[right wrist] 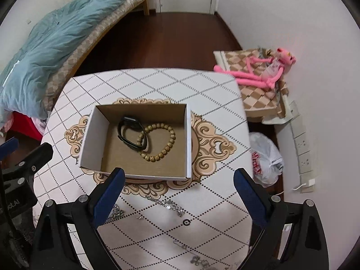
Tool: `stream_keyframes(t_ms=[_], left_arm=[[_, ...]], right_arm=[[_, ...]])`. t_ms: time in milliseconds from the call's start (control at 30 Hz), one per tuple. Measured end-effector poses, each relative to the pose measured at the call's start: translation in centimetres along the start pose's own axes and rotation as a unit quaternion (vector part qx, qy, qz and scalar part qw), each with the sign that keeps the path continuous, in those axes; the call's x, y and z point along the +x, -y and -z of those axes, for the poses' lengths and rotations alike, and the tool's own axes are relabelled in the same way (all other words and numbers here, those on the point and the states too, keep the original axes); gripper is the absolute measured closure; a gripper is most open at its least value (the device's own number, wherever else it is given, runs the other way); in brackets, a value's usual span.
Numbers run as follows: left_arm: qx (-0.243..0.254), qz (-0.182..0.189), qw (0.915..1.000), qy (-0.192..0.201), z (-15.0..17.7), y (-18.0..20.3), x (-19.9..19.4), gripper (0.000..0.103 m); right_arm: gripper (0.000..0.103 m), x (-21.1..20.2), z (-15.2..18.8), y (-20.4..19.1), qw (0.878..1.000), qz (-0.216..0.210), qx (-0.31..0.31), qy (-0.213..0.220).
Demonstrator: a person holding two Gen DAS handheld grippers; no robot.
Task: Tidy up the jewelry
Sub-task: 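Lift both tools out of the box, then grasp the silver chain bracelet with the left tool while the right tool grasps a small silver piece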
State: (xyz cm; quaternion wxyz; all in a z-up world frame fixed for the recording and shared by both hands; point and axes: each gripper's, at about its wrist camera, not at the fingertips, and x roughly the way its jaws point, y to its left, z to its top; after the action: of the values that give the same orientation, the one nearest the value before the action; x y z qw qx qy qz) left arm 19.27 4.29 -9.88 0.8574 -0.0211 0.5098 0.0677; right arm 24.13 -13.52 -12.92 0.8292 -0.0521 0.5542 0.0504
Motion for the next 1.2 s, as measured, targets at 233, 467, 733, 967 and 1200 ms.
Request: stream_keyframes(t_ms=[233, 467, 733, 967, 1200], left_arm=[[-0.014, 0.003, 0.9995, 0.027, 1.4, -0.8, -3.8, 0.001], [-0.022, 0.001, 0.9986, 0.048, 2.9, -1.5, -6.7, 0.001], [-0.025, -0.039, 0.9967, 0.066, 5.5, -2.1, -7.1, 0.001], [-0.011, -0.059, 0.9980, 0.019, 9.8, -1.3, -2.9, 0.001], [0.005, -0.061, 0.9976, -0.031, 13.6, -0.1, 0.6, 0.001]], right_arm=[[0.005, -4.6, 1.2, 0.1, 0.999, 0.003, 0.008, 0.037], [0.005, -8.5, 2.8, -0.3, 0.997, -0.009, 0.015, 0.070], [0.005, -8.1, 6.2, 1.5, 0.997, -0.019, 0.053, 0.061], [0.005, -1.5, 13.1, 5.8, 0.991, -0.017, 0.131, -0.029], [0.014, 3.9, 18.4, 6.1, 0.986, -0.019, 0.146, -0.080]])
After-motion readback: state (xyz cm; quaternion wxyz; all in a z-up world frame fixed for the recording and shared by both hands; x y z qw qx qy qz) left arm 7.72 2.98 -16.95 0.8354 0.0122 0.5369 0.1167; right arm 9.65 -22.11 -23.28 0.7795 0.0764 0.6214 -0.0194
